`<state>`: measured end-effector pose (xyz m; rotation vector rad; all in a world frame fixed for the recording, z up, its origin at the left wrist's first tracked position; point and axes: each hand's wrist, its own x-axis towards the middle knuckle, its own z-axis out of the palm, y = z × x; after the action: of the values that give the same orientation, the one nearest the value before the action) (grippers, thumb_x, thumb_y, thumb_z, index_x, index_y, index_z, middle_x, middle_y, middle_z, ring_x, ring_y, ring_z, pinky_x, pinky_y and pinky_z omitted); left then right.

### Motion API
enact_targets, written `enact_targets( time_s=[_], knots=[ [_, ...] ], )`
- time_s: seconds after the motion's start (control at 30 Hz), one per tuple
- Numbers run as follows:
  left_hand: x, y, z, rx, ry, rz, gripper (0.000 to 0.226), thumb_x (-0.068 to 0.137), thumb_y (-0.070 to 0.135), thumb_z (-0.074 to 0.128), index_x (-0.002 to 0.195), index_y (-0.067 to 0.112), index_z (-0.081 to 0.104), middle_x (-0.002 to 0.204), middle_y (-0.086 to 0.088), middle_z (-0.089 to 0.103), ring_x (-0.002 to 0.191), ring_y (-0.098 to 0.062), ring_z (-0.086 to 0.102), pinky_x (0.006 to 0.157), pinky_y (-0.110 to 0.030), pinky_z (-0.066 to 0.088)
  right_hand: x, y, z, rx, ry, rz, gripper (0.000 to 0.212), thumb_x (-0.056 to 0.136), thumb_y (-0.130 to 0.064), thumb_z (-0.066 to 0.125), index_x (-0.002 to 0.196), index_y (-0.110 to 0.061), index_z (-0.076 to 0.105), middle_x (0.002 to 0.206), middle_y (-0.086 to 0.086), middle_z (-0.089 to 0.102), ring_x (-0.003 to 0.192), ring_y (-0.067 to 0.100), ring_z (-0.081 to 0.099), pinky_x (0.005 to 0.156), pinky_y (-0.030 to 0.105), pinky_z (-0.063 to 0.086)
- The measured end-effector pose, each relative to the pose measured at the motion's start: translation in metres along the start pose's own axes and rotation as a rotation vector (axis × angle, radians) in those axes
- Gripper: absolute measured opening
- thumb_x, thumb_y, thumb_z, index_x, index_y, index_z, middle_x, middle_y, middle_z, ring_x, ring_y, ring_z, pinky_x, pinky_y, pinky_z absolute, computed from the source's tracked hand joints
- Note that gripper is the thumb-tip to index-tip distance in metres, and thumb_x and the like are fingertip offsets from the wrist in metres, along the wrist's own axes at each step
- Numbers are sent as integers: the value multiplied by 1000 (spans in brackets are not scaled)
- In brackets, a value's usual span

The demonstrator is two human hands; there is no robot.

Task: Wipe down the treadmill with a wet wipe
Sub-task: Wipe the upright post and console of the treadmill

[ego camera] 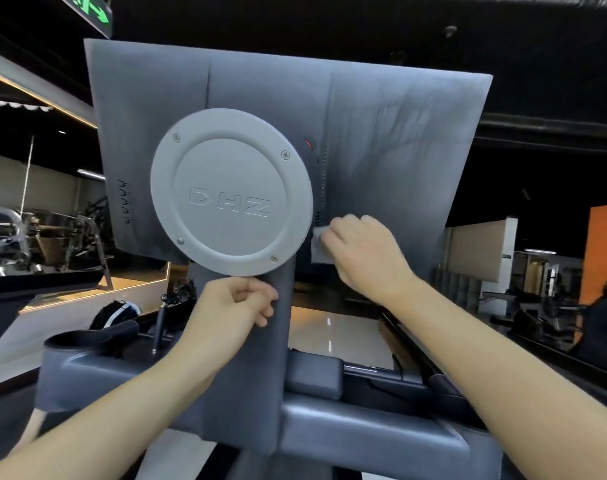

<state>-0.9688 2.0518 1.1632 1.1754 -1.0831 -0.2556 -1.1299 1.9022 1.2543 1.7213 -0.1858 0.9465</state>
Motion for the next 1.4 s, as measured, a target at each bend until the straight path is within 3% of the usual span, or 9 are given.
enact_targets(
  time_s=[0.13,0.33,0.5,0.63,0.7,0.83,0.97,1.27,1.4],
  knots=[
    [0,-14,-18,43,124,44,15,90,11,76,75,10,77,62,0,67,55,-4,55,59,-16,45,46,34,-21,98,335,588,7,88,-2,66,86,-8,62,77,8,59,66,29,55,55,32,34],
    [5,-29,-31,185,269,45,39,72,32,93,80,14,59,66,2,51,61,-14,46,63,-33,40,4,-62,14,365,176,645,8,86,-6,67,86,-13,63,81,3,63,75,27,62,54,30,37],
    [7,-35,-34,209,256,75,44,74,28,92,80,15,50,68,3,45,61,-14,41,62,-31,37,-12,-100,22,1064,-32,1001,16,98,-10,55,87,-15,66,73,1,66,67,18,62,66,44,56],
    [10,-40,-42,258,188,90,33,80,21,86,85,18,53,64,6,50,61,-10,47,68,-34,44,21,-88,-16,1588,317,1379,17,99,1,53,103,-6,67,66,2,63,57,15,54,56,31,53],
    [11,-40,-44,271,178,102,30,82,19,84,87,18,54,64,7,52,60,-4,48,69,-33,43,29,-92,-19,1522,331,1333,21,101,-3,50,109,-9,69,65,-2,59,55,10,49,54,28,46],
    [10,-42,-44,285,173,123,28,85,18,82,89,19,54,66,5,52,55,0,46,65,-29,41,5,-135,-2,1295,190,1272,33,94,-16,41,68,-33,55,65,-10,50,65,15,46,67,32,39],
    [8,-46,-40,297,195,158,28,87,19,79,91,20,52,71,2,51,58,1,47,66,-28,41,-42,-179,4,1111,88,1249,39,101,-5,43,64,-19,44,66,-2,50,65,10,46,62,19,35],
    [-8,-60,-27,370,218,268,20,91,20,74,97,24,56,96,10,52,82,-4,56,83,-33,53,-120,-237,14,1056,-501,1257,41,99,-13,43,61,-26,50,74,-4,64,73,18,59,66,31,45],
    [-41,-93,-25,403,87,229,18,92,18,70,101,26,57,102,12,56,91,-8,60,85,-39,55,-136,-246,-6,1276,-648,1513,41,84,-3,44,50,-22,57,52,-6,54,51,22,47,55,25,40]
  ],
)
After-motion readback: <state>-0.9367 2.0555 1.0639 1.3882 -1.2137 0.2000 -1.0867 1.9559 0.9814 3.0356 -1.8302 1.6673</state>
